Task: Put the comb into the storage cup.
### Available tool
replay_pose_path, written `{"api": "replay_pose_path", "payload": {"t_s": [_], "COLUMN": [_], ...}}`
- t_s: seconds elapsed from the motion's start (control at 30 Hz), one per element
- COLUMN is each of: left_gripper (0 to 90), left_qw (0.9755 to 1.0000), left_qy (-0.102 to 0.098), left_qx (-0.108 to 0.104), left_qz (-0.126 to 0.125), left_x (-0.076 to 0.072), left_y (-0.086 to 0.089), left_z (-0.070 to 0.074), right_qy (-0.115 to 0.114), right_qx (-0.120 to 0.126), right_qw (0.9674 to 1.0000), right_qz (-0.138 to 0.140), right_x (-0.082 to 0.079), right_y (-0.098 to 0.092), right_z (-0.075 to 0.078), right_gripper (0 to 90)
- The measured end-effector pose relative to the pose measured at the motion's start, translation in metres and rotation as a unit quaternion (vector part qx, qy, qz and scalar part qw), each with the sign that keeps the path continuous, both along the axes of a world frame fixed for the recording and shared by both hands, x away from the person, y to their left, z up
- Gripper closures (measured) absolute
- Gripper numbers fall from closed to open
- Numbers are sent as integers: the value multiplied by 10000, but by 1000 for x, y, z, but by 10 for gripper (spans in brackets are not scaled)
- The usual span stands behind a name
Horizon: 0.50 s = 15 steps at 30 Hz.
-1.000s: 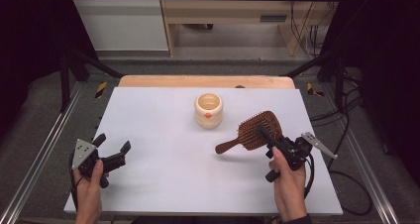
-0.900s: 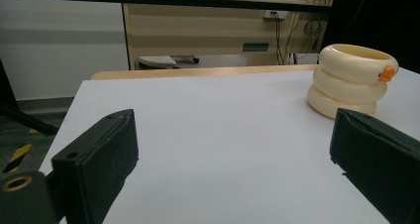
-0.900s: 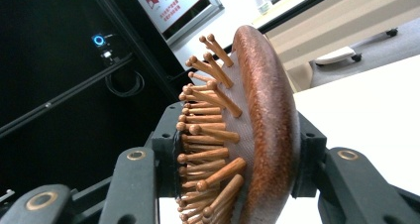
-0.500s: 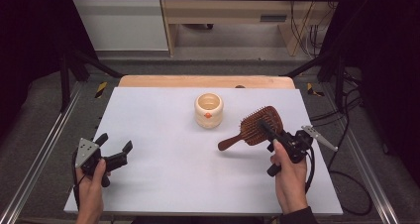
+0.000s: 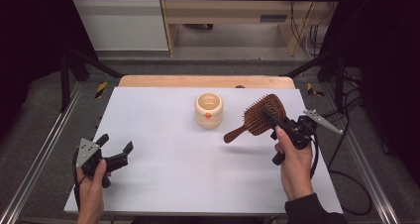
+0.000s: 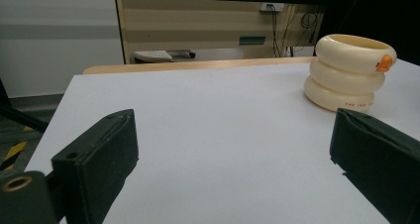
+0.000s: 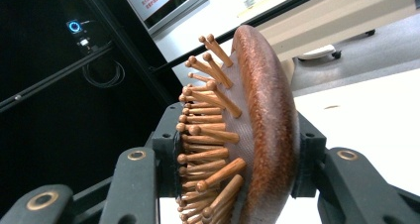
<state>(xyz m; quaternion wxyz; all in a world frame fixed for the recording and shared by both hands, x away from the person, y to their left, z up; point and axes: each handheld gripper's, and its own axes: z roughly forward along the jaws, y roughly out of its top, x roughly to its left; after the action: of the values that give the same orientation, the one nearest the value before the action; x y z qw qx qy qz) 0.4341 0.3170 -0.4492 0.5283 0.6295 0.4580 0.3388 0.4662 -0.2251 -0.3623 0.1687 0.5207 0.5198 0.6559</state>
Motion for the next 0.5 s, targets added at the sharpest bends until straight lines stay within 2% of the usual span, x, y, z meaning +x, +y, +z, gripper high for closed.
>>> {"api": "replay_pose_path", "payload": {"t_s": [0.5], "left_gripper": [52], "left_qw": [9999], "left_qy": [-18], "left_qx": [-48], "left_qz": [-88], "left_x": [2], "left_y": [-2], "left_z": [1], "right_qy": [12], "right_qx": [-212], "right_qw": [9993], "right_qz": [-310], "right_x": [6], "right_y": [-13], "right_z": [29], "right_gripper": [521]}}
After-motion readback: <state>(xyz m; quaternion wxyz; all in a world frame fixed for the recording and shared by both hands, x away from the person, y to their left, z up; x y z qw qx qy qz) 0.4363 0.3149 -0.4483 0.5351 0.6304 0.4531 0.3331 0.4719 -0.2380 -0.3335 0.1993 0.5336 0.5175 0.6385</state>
